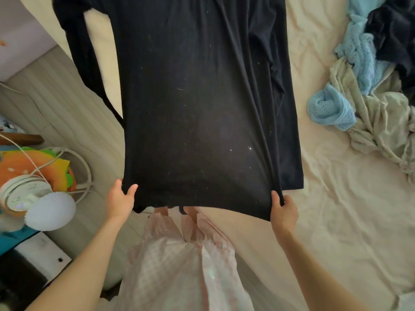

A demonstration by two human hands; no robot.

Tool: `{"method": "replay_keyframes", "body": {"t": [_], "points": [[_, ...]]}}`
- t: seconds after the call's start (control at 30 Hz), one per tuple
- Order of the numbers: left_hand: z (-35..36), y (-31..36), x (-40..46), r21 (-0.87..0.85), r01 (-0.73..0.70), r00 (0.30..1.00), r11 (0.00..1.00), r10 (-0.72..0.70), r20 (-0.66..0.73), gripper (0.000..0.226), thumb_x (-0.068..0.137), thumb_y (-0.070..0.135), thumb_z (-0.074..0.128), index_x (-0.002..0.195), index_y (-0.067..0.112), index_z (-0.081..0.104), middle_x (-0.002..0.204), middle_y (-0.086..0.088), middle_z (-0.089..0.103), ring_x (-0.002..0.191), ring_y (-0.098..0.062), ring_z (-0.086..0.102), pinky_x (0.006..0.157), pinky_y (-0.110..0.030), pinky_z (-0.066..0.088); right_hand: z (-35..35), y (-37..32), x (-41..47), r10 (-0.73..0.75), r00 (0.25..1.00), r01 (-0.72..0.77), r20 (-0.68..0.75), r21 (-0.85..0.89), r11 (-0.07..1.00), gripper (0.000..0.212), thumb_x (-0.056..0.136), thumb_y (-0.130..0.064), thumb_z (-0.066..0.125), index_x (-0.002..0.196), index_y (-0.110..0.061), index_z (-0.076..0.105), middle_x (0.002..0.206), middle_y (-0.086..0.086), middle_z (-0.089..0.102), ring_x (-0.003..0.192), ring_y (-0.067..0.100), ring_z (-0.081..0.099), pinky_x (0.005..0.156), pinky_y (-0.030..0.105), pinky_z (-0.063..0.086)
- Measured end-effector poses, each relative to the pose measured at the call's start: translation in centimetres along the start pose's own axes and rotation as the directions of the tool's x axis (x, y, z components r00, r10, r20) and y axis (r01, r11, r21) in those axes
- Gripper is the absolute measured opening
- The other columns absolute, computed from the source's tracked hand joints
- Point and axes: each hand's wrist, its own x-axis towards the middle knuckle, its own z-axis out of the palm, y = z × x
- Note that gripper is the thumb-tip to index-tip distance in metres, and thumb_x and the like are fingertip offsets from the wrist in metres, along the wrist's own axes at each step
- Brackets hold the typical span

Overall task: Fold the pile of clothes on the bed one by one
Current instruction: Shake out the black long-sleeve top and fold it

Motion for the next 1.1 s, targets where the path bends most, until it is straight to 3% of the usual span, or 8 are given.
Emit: {"method": "replay_keyframes", "body": {"t": [0.13, 0.23, 0.33, 0.43, 0.63, 0.73, 0.87, 1.1], "points": [[0.9, 2.4, -0.1, 0.057, -0.010, 1.000, 0.998, 0.010, 0.012, 0.046, 0.089, 0.002, 0.057, 0.132, 0.001, 0.042, 0.129, -0.024, 0.049, 0.116, -0.038, 0.049, 0.094, -0.045, 0.039, -0.4, -2.1, 1.2, -0.009, 0.996, 0.017, -0.094, 0.093, 0.996, 0.030, 0.096, -0.038, 0.049, 0.077, -0.015, 0.049, 0.068, -0.004, 0.049, 0.065, 0.013, 0.049, 0.055, 0.022, 0.036], [2.4, 5.8, -1.6, 0.194, -0.301, 0.952, 0.934, 0.307, 0.002, 0.061, 0.090, 0.008, 0.056, 0.145, 0.013, 0.029, 0.147, -0.013, 0.034, 0.132, -0.028, 0.038, 0.101, -0.040, 0.041, -1.8, -3.4, 4.0, 0.009, 0.969, 0.000, -0.247, 0.035, 0.999, 0.029, 0.093, -0.037, 0.055, 0.108, -0.013, 0.055, 0.107, 0.007, 0.059, 0.102, 0.027, 0.056, 0.087, 0.038, 0.048], [5.1, 9.6, -2.9, 0.362, -0.619, 0.783, 0.697, 0.585, 0.213, 0.063, 0.094, 0.017, 0.052, 0.148, 0.021, 0.021, 0.157, -0.004, 0.014, 0.144, -0.025, 0.015, 0.109, -0.041, 0.031, -3.1, -3.9, 7.6, 0.075, 0.992, -0.082, -0.098, -0.066, 0.994, 0.064, 0.088, -0.042, 0.063, 0.137, -0.009, 0.039, 0.140, 0.014, 0.043, 0.128, 0.033, 0.042, 0.103, 0.048, 0.039], [7.5, 13.1, -4.0, 0.458, -0.678, 0.735, 0.574, 0.536, 0.416, 0.063, 0.098, 0.027, 0.045, 0.150, 0.022, 0.012, 0.159, -0.003, -0.002, 0.146, -0.024, -0.001, 0.114, -0.039, 0.021, -4.0, -5.1, 9.5, 0.159, 0.977, -0.174, 0.143, 0.105, 0.979, 0.032, 0.089, -0.027, 0.064, 0.111, -0.004, 0.058, 0.118, 0.020, 0.062, 0.103, 0.032, 0.060, 0.088, 0.039, 0.048], [6.3, 18.7, -5.9, 0.015, -0.417, 0.845, 0.909, 0.381, 0.375, 0.039, 0.099, 0.029, 0.042, 0.137, 0.018, 0.045, 0.145, -0.003, 0.040, 0.131, -0.017, 0.039, 0.100, -0.027, 0.035, -7.8, -11.1, 7.0, -0.212, 0.927, 0.315, -0.310, 0.335, 0.888, 0.016, 0.089, -0.024, 0.058, 0.075, -0.016, 0.057, 0.064, -0.011, 0.051, 0.058, 0.000, 0.047, 0.064, 0.024, 0.041], [4.9, 22.7, -7.1, -0.477, 0.071, 0.738, 0.876, 0.275, 0.616, 0.042, 0.100, 0.040, 0.037, 0.136, 0.020, 0.045, 0.133, 0.000, 0.054, 0.118, -0.013, 0.054, 0.099, -0.030, 0.042, -7.2, -13.6, 2.3, -0.622, 0.781, 0.602, 0.045, 0.210, 0.771, 0.017, 0.091, -0.020, 0.057, 0.075, -0.023, 0.054, 0.060, -0.017, 0.050, 0.058, 0.001, 0.046, 0.056, 0.017, 0.037], [4.0, 25.1, -7.2, -0.478, -0.004, 0.704, 0.879, 0.341, 0.622, 0.042, 0.093, 0.037, 0.054, 0.132, 0.024, 0.048, 0.108, 0.003, 0.066, 0.095, -0.009, 0.064, 0.077, -0.022, 0.050, -4.7, -13.5, -0.6, -0.640, 0.515, 0.723, 0.570, 0.114, 0.682, 0.016, 0.093, -0.013, 0.058, 0.102, -0.016, 0.070, 0.082, -0.021, 0.060, 0.069, -0.011, 0.055, 0.068, 0.004, 0.040], [5.3, 23.2, -4.9, -0.192, -0.278, 0.859, 0.941, 0.333, 0.389, 0.022, 0.096, 0.015, 0.048, 0.113, 0.022, 0.061, 0.115, 0.003, 0.059, 0.091, -0.004, 0.054, 0.077, -0.019, 0.042, -3.3, -13.5, 3.3, -0.349, 0.855, 0.277, 0.383, 0.231, 0.933, 0.023, 0.097, -0.010, 0.044, 0.094, -0.014, 0.067, 0.069, -0.009, 0.065, 0.066, 0.007, 0.062, 0.069, 0.023, 0.052]]}}
